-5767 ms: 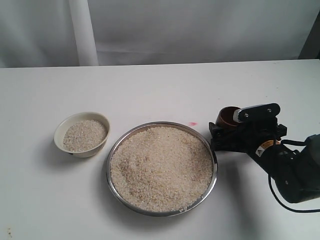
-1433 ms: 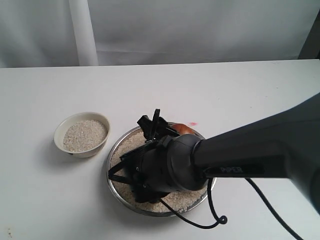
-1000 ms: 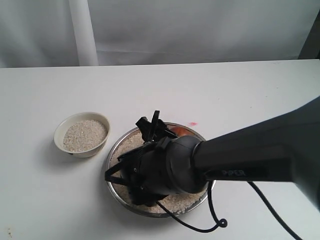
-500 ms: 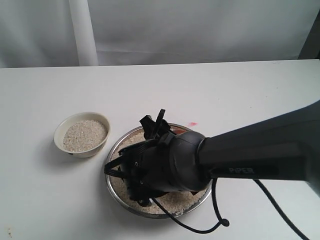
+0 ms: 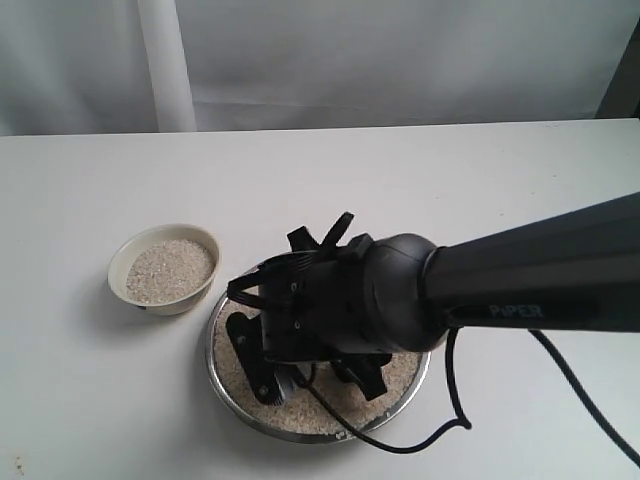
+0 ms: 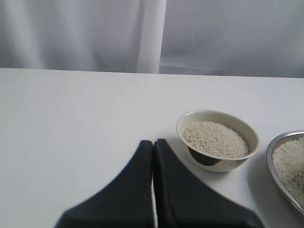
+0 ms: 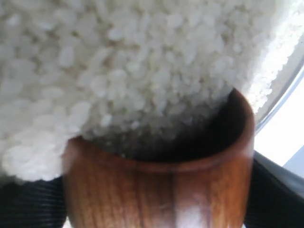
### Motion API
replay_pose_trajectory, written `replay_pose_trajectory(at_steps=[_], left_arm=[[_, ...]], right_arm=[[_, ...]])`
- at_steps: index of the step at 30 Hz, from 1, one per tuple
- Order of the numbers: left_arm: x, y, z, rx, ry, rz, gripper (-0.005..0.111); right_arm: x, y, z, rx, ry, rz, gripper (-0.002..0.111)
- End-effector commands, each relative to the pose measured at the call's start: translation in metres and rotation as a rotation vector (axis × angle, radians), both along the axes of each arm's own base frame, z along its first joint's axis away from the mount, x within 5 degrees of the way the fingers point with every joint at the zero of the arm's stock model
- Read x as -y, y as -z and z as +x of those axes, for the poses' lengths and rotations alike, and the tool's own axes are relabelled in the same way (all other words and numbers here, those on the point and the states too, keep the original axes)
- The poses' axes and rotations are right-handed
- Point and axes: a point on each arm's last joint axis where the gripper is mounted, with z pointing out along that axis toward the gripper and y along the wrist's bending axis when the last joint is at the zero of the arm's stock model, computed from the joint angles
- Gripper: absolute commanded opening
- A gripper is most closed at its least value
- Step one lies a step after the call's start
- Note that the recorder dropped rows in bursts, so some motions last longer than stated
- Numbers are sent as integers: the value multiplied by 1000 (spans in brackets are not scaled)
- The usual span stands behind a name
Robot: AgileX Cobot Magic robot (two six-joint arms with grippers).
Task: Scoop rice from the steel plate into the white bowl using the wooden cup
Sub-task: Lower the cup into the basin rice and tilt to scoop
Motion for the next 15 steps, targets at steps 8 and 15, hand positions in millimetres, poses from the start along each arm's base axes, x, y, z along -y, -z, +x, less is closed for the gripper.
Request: replay_pose_trajectory(at_steps=[8,15], left_arm=[[0,-2,0,11,4,-10,0],[0,-2,0,11,4,-9,0]], right_arm=[[8,1,13,-84,126,171,0],[10,-7,18,-126,190,313,0]])
